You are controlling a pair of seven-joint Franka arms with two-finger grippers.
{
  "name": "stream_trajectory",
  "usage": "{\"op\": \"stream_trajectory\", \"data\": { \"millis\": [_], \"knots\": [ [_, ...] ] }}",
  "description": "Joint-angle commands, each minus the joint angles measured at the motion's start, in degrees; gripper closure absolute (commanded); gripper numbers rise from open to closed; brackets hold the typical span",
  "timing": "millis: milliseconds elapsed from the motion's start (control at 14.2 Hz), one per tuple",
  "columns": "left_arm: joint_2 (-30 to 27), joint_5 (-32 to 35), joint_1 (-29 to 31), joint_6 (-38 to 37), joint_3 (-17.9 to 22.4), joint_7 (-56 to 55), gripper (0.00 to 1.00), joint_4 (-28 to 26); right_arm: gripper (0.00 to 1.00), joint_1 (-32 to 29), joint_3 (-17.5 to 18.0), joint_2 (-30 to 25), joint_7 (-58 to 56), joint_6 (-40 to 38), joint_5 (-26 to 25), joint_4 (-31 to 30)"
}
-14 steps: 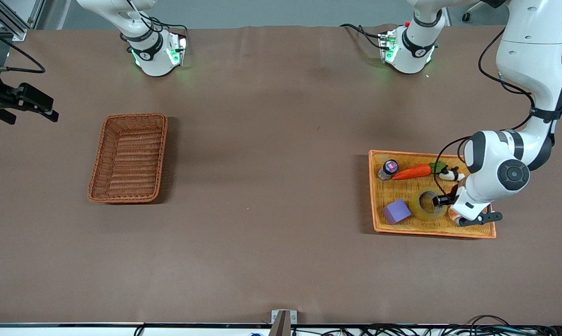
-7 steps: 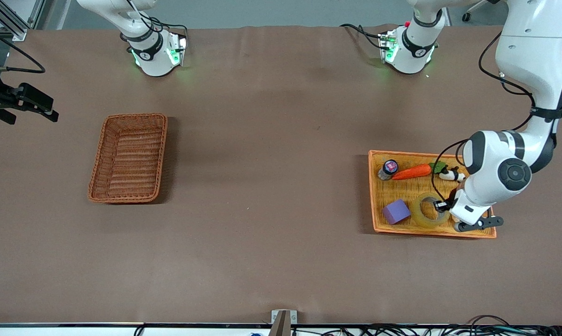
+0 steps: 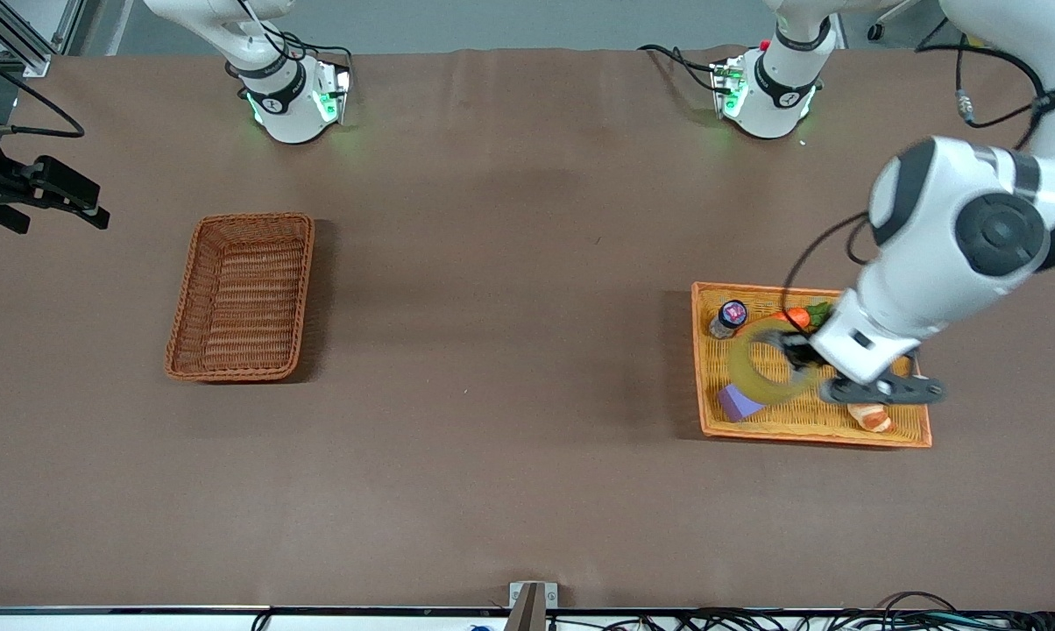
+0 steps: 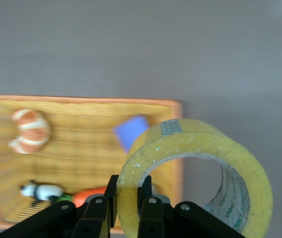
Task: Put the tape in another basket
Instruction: 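Carry the tape roll with the left gripper toward the table middle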
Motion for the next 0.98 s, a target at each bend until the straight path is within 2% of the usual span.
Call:
{"op": "stream_trajectory", "data": {
  "millis": [0, 141, 352, 422, 563, 704, 774, 915],
  "knots": [
    [5.45, 1.19, -8.13, -0.2, -3.05, -6.12, 1.0, 2.67, 0.0, -0.32, -0.04, 0.17, -0.77, -0.49, 1.16, 0.49],
    [9.84, 1.1, -14.91, 2.51, -2.87, -10.07, 1.0, 6.08, 0.0, -0.32, -0.13, 0.17, -0.77, -0.49, 1.16, 0.49],
    [18.45, 1.36, -25.46, 5.85, -2.44, -23.25, 1.0, 12.67, 0.0, -0.32, -0.13, 0.17, -0.77, -0.57, 1.16, 0.4],
    [20.65, 1.36, -28.71, 8.21, -1.22, -25.46, 1.0, 13.47, 0.0, -0.32, -0.13, 0.17, -0.77, -0.92, 1.16, 0.49],
    [23.56, 1.28, -35.56, 13.05, 3.78, -29.94, 1.0, 13.48, 0.0, -0.32, -0.13, 0.17, -0.77, -1.1, 1.16, 0.49],
    [26.81, 1.1, -43.12, 17.45, 10.8, -34.78, 1.0, 13.57, 0.0, -0.32, -0.13, 0.17, -0.77, -1.1, 1.16, 0.49],
    [28.39, 0.93, -45.41, 18.86, 12.75, -35.23, 1.0, 13.65, 0.0, -0.32, -0.13, 0.17, -0.77, -1.1, 1.16, 0.49],
    [30.6, 0.75, -46.14, 21.06, 13.21, -36.98, 1.0, 13.92, 0.0, -0.32, -0.13, 0.17, -0.77, -1.19, 1.16, 0.49]
  ]
}}
